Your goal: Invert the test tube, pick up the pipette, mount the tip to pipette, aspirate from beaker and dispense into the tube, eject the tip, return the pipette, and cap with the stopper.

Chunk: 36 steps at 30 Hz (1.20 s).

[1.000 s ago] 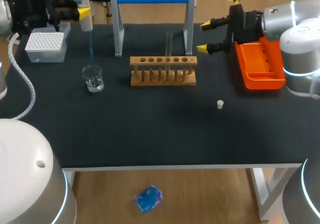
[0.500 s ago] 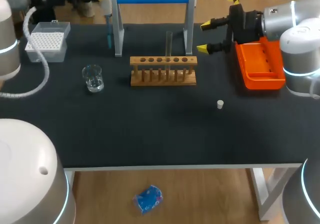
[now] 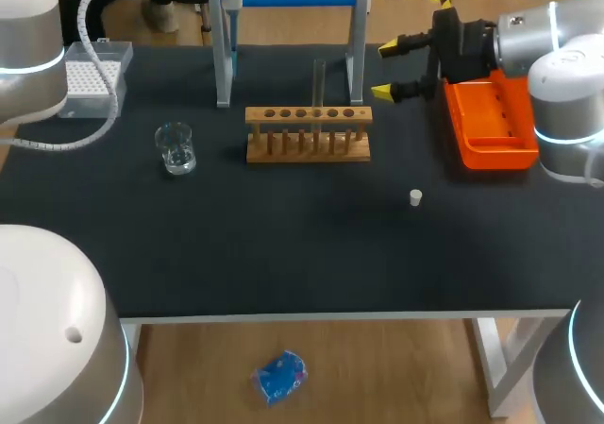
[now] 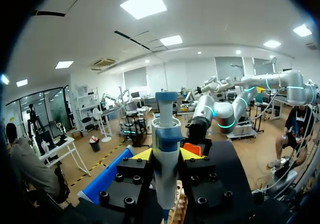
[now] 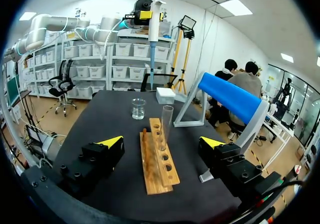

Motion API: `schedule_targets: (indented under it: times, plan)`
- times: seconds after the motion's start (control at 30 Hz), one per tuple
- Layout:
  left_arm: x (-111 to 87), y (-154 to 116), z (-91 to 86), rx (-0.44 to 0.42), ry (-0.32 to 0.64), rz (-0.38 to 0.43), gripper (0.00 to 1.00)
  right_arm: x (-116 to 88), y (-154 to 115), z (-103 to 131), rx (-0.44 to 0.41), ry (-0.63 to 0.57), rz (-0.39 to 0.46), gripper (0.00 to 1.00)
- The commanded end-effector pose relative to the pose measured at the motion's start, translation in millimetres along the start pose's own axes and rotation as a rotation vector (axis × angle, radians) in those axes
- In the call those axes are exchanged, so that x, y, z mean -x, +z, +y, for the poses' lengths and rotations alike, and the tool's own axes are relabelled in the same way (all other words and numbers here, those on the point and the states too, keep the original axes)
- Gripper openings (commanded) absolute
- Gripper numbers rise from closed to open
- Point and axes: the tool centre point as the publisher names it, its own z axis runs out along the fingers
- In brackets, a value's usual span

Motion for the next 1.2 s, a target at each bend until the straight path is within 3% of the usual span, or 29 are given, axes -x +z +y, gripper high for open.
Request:
schedule_targets:
  times: [0.03, 0.53, 0.77, 1.2]
  plan:
    - [-0.3, -1.1, -0.8, 0.002, 0.0, 0.001, 0.0, -0.4, -0.2, -0.4, 0.0, -0.001, 0.0, 1.0]
    - [2.6, -1.1, -1.3, -0.027, -0.039, -0.014, 0.0, -0.4, -0.2, -0.4, 0.0, -0.001, 0.0, 1.0]
    - [9.1, 7.1, -15.5, -0.069, -0.111, -0.016, 0.0, -0.4, -0.2, -0.4, 0.0, -0.001, 0.0, 1.0]
    - [22.5, 48.2, -43.2, -0.017, -0.161, 0.026, 0.0, -0.4, -0.2, -0.4, 0.0, -0.001, 0.0, 1.0]
